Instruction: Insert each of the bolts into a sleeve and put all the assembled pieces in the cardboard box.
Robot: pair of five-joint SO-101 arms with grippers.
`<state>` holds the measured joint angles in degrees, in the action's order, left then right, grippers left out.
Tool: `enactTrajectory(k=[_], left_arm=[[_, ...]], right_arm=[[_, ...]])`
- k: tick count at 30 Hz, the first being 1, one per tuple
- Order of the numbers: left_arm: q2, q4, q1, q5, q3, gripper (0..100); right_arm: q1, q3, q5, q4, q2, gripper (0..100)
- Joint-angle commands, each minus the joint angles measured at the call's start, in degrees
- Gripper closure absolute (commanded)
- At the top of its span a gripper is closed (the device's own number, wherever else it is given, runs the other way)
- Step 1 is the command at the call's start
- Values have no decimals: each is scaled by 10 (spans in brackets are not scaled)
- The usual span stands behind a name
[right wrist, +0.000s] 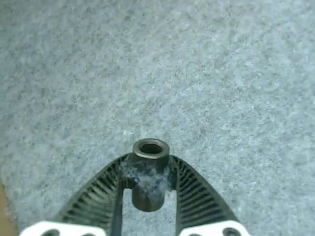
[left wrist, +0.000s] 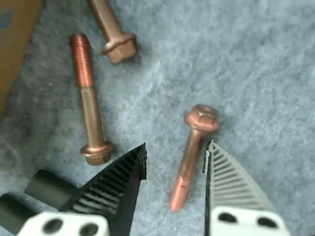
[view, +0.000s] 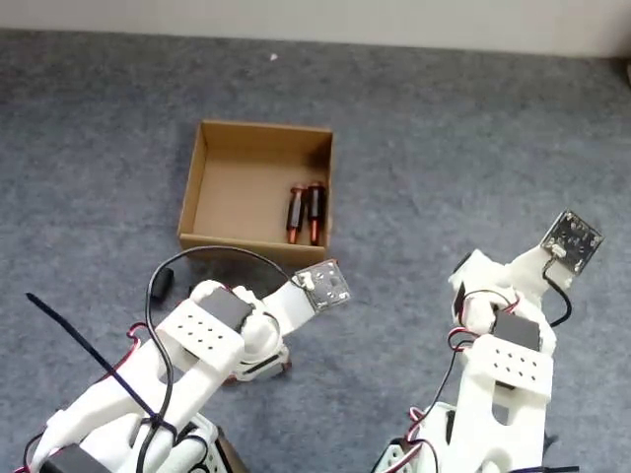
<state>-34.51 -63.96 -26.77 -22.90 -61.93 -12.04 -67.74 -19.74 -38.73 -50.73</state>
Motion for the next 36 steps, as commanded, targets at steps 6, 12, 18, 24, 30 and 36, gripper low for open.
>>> enactTrajectory(k=[6,12,18,24,30,36], left_arm=[[-10,60,-3,6,-46,819],[-10,71,-46,6,-55,881],[-15,69,-76,39,-55,993],[-17,15,-79,46,-7,995],[-17,-35,-27,47,85,995],[-20,-76,34,52,184,995]], right_arm=[[8,2,-1,12,-16,995],[8,2,-1,12,-16,995],[15,2,-1,11,-18,995],[60,7,33,-37,-42,995],[147,6,64,-124,-201,995],[255,-43,84,-124,-351,995]])
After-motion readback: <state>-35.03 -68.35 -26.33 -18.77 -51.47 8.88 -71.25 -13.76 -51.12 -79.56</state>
